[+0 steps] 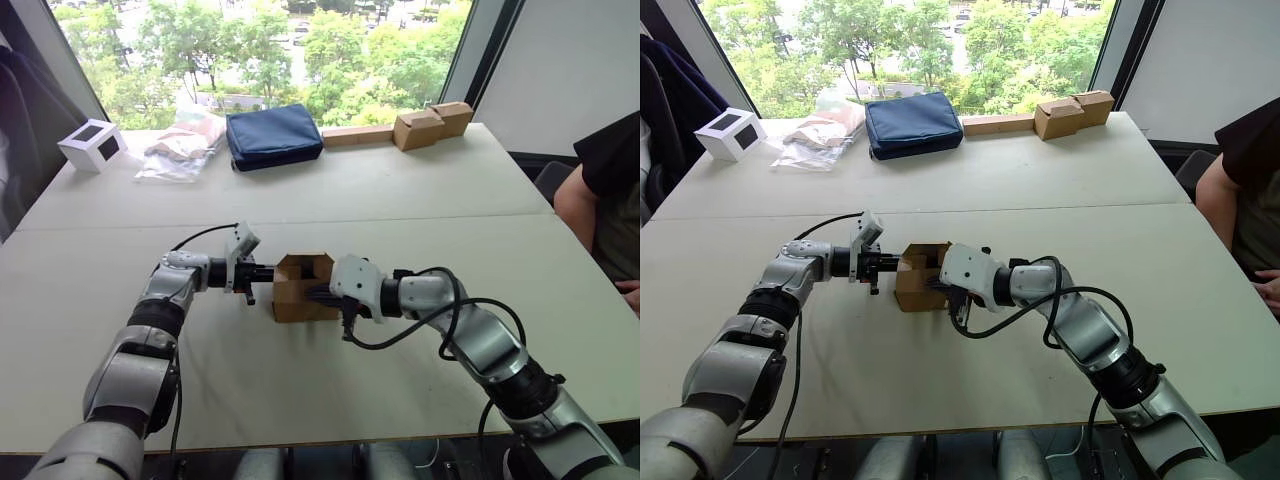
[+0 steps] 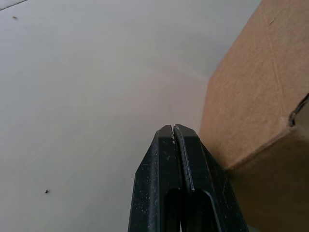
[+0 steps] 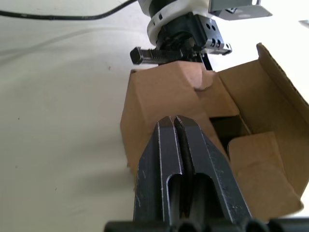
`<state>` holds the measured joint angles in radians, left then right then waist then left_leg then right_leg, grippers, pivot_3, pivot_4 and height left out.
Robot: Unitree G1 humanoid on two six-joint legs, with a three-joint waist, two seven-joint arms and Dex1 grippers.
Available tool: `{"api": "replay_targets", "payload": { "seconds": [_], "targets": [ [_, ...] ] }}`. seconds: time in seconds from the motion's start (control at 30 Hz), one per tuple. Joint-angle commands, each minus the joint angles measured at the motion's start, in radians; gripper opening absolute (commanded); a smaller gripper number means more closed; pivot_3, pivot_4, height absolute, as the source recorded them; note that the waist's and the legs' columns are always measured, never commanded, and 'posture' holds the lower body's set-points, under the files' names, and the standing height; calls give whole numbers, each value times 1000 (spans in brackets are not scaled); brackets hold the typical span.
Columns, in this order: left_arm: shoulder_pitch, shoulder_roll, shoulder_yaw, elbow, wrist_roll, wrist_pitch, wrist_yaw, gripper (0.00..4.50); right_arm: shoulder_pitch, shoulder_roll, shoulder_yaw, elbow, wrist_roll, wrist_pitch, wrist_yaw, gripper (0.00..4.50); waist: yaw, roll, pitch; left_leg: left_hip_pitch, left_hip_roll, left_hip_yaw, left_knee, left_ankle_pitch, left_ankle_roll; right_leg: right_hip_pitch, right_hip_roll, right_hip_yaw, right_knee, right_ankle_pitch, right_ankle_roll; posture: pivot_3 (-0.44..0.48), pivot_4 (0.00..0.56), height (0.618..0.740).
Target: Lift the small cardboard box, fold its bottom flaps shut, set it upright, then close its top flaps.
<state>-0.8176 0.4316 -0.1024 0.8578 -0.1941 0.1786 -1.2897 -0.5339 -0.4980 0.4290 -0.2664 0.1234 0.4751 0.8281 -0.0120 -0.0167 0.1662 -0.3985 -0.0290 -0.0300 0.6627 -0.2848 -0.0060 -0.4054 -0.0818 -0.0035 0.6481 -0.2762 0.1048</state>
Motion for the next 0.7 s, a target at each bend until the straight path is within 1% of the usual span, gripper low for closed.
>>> {"api": "replay_targets", "payload": {
  "seconds": [0.03, 0.17, 0.23, 0.3, 0.43, 0.5, 0.6, 0.7],
  "targets": [
    [13, 7, 32, -39, -7, -11, 18, 11, -21, 15, -5, 13, -6, -15, 15, 0, -1, 0, 0, 0, 0, 0, 0, 0, 0, 0, 0, 0, 0, 0, 0, 0, 150, 737],
    [25, 53, 89, -50, -26, -9, 71, 11, -34, 33, -19, 35, 8, -19, 29, 0, -2, 0, 0, 0, 0, 0, 0, 0, 0, 0, 0, 0, 0, 0, 0, 0, 150, 737],
    [39, 82, 115, -89, -43, 12, 77, 11, -36, 40, -26, 34, 11, -18, 33, 0, -4, 0, 0, 0, 1, 0, 0, 0, 0, -1, 1, 0, 0, 0, 0, 0, 150, 737],
    [84, 129, 145, -220, -79, 79, 66, 11, -37, 46, -37, 35, 17, -16, 35, 0, -6, 0, 0, 0, 1, 0, 0, 0, 0, -1, 1, 0, 1, 0, 0, 0, 150, 737],
    [222, 219, 183, -588, -178, 277, 67, 11, -40, 54, -52, 41, 21, -21, 36, 0, -4, 0, 0, 0, 1, 0, -1, 0, 0, -1, 0, 1, 1, 0, 0, 0, 150, 737],
    [289, 255, 195, -745, -225, 363, 77, 11, -38, 57, -55, 41, 21, -25, 38, 0, 0, 0, 0, 0, 1, 0, -1, 0, -1, -1, -1, 1, 0, 0, 0, 0, 150, 737],
    [361, 274, 209, -924, -299, 468, 114, 11, -38, 59, -56, 43, 20, -31, 43, 0, 3, 0, 0, 0, 1, 0, -1, 0, -1, 0, -5, 1, 0, 0, 0, 0, 150, 737],
    [406, 257, 189, -1038, -337, 524, 159, 11, -35, 62, -56, 46, 18, -35, 45, 0, 1, 0, 0, 0, 1, -1, -1, 0, -1, 0, -5, 1, 0, 0, 0, 0, 150, 737]
  ]
}}
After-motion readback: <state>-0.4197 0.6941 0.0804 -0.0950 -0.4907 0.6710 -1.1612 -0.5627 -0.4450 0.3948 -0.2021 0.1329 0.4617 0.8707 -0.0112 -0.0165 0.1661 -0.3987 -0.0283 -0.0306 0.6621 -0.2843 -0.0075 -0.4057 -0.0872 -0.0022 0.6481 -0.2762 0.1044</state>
